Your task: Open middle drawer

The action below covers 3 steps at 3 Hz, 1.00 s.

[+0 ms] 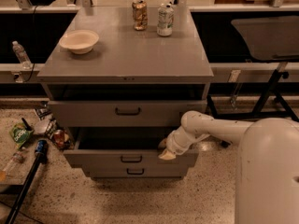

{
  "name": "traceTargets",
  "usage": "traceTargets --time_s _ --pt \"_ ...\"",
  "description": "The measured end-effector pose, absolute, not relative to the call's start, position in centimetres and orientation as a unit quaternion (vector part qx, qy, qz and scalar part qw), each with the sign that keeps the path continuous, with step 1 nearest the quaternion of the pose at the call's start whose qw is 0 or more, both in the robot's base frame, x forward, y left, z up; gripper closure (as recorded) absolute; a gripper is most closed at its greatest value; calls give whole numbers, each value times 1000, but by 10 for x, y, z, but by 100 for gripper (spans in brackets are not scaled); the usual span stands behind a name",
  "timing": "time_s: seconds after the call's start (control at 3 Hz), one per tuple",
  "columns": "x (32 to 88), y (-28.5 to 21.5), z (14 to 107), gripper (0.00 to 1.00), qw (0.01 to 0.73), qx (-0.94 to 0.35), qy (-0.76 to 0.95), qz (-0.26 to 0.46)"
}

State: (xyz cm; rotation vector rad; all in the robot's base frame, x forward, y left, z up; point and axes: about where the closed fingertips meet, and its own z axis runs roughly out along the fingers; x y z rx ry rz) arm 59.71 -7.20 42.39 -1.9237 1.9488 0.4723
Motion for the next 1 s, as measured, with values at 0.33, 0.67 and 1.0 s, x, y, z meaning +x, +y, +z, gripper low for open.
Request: traceTargets --time_s 0.33,0.67,1.0 --pt "596 -72 424 100 179 -680 690 168" --pt "560 -67 430 78 138 -657 709 214" --pt "541 -63 437 55 118 -641 719 239"
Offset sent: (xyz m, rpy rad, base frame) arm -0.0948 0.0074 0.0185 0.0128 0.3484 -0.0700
